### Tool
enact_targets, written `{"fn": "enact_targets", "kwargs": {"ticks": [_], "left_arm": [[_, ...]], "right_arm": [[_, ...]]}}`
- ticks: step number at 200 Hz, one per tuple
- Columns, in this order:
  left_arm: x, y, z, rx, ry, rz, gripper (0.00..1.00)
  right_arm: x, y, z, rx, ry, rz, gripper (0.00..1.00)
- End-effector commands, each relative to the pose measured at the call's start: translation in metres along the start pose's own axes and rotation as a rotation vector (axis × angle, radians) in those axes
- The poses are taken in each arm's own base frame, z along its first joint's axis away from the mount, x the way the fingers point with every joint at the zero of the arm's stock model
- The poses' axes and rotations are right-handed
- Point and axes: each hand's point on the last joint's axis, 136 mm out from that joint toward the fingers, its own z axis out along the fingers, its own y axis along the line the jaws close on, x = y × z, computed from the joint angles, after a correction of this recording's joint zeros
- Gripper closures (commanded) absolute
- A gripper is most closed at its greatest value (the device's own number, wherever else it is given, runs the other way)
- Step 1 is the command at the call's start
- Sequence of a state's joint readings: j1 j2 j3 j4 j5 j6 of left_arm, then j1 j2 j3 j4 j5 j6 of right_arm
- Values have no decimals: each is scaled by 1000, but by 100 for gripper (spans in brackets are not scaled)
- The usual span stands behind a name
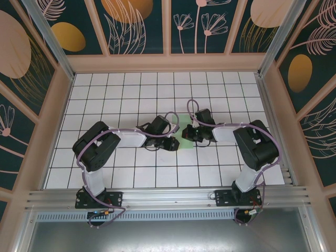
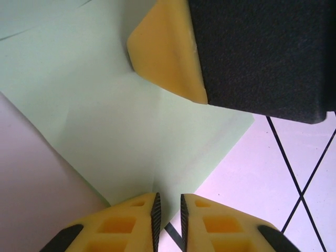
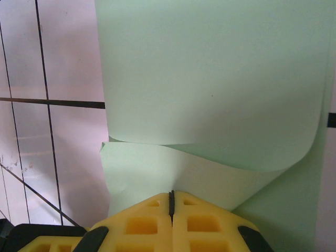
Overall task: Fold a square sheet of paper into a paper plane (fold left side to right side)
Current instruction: Fold the triangle a second time at the center of the table.
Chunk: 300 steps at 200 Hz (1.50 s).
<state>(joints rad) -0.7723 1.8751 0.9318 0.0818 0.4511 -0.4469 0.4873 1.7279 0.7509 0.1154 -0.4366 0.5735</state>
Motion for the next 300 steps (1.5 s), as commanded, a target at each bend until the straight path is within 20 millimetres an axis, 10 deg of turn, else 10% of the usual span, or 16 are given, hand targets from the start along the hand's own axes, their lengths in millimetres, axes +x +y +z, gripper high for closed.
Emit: {"fn": "enact_targets", "kwargs": {"ticks": [1, 63, 166, 300], "left_arm": [[21, 18, 5, -46, 40, -38, 82], [31, 24, 9, -48, 50, -51, 89], [37, 32, 8, -81, 67, -63, 89], [50, 41, 10, -104, 88, -74, 89]], "right_arm": [[4, 0, -8, 11, 2, -27, 100], [9, 35, -18, -86, -31, -81, 100], [28, 9, 9, 25, 15, -113, 100], [5, -18, 0, 90, -17, -109, 100]]}}
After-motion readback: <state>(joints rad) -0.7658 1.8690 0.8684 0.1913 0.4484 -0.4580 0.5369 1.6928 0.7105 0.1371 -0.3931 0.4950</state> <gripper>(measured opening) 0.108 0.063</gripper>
